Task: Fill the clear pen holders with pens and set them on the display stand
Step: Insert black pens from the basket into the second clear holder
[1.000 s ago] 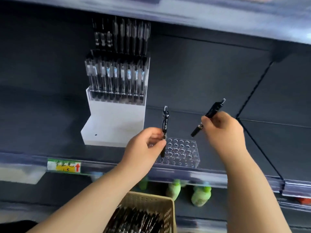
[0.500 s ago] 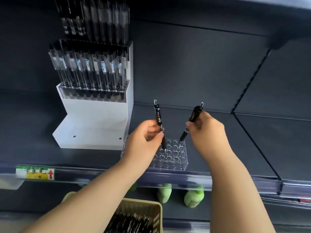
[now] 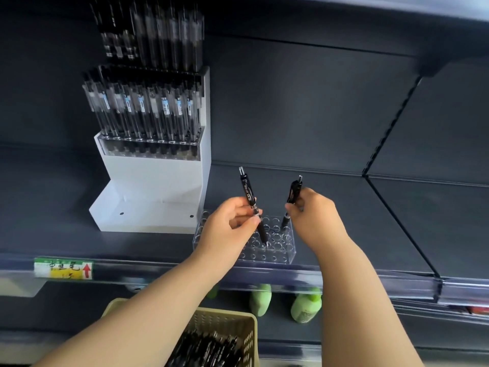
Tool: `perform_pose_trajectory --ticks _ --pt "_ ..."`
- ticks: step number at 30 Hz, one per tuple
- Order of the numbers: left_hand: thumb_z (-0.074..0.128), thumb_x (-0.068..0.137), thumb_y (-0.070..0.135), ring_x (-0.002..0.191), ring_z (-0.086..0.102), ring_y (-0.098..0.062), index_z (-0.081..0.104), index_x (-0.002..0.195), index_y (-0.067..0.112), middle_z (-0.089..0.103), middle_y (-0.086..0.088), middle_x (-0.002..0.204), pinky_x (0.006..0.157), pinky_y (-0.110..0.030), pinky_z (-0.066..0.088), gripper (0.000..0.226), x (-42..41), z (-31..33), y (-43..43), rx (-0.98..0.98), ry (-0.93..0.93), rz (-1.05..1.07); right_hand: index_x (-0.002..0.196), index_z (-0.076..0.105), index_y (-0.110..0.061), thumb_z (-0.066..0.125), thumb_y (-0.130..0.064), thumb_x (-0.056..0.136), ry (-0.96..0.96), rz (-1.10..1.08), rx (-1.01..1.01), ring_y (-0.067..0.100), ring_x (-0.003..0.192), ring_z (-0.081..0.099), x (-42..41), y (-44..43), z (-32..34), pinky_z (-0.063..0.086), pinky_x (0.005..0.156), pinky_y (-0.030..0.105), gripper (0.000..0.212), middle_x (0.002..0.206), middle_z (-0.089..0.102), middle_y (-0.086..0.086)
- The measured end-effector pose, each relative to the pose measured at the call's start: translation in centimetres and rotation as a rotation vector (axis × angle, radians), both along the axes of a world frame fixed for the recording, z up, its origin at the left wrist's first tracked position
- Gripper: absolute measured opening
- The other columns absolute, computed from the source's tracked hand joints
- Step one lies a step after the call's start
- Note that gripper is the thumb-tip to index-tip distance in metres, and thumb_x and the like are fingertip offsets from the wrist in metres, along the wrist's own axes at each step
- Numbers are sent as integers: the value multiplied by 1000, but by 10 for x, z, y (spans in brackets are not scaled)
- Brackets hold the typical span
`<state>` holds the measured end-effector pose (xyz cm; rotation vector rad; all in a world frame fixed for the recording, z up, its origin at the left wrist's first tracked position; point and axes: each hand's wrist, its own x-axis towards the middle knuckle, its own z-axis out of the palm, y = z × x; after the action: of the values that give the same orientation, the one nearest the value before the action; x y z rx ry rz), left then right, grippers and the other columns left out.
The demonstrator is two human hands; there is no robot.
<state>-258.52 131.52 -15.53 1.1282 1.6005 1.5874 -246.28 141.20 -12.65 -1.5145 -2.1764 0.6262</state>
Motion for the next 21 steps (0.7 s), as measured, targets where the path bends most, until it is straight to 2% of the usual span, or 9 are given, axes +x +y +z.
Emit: perform_pose_trajectory --ticks 7,11,14,21 --pt "63 86 8 89 64 -1 57 95 36 68 10 97 82 -17 50 30 2 10 5 45 43 -3 105 58 -13 56 -26 91 27 2 4 25 88 60 0 2 1 52 77 36 19 96 66 3" --pt "65 84 8 87 64 -2 56 91 33 66 11 93 77 -8 47 27 11 21 16 60 114 -12 117 59 -16 57 -23 91 55 7 7 20 93 60 7 4 4 50 82 33 27 107 67 0" --pt "66 83 8 83 62 1 53 89 34 64 14 87 72 -3 43 29 18 27 26 71 192 -16 124 56 -18 52 -19 92 46 -8 26 15 87 53 17 7 8 47 77 28 32 111 65 0" --pt "69 80 8 78 60 4 56 87 31 61 18 80 72 -3 43 28 26 21 41 25 328 -28 124 57 -20 50 -19 93 60 -25 44 15 86 53 29 9 12 44 75 25 32 111 66 -1"
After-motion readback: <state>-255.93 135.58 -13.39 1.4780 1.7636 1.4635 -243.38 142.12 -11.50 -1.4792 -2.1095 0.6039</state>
